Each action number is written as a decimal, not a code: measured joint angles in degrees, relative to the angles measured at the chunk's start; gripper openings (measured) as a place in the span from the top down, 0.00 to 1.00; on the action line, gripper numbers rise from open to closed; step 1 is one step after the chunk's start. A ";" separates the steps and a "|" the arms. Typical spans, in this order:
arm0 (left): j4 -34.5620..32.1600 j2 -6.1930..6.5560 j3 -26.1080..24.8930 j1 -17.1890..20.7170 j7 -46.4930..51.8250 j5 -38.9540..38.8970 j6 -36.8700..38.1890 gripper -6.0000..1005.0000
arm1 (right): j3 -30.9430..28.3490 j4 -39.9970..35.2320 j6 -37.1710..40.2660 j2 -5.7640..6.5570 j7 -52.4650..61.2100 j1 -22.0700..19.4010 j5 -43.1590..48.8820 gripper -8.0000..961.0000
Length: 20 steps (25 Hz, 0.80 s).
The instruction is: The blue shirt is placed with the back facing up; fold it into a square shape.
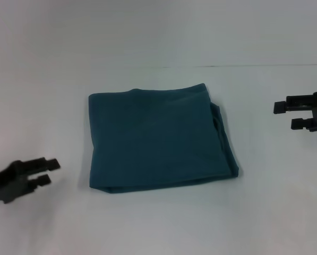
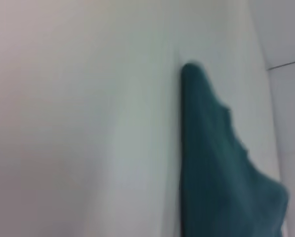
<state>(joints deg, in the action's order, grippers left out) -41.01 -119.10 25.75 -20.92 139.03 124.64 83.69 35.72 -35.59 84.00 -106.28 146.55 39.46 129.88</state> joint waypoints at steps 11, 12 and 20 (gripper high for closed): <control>-4.52 3.17 -0.15 -5.23 -21.73 5.37 17.18 0.15 | 1.79 -3.08 6.29 -1.34 -20.58 -1.14 3.69 0.08; -4.49 3.76 2.02 -8.22 -21.92 7.94 18.01 0.12 | 1.82 -3.12 8.15 -1.97 -23.90 -0.81 2.74 0.08; -4.62 4.45 12.48 -14.80 -22.52 8.51 18.34 0.12 | 5.28 -3.75 14.03 -9.25 -35.91 3.52 -0.21 0.08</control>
<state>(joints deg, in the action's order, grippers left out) -45.62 -114.66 38.24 -35.72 116.52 133.15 102.03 40.99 -39.34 98.03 -115.53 110.64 42.98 129.67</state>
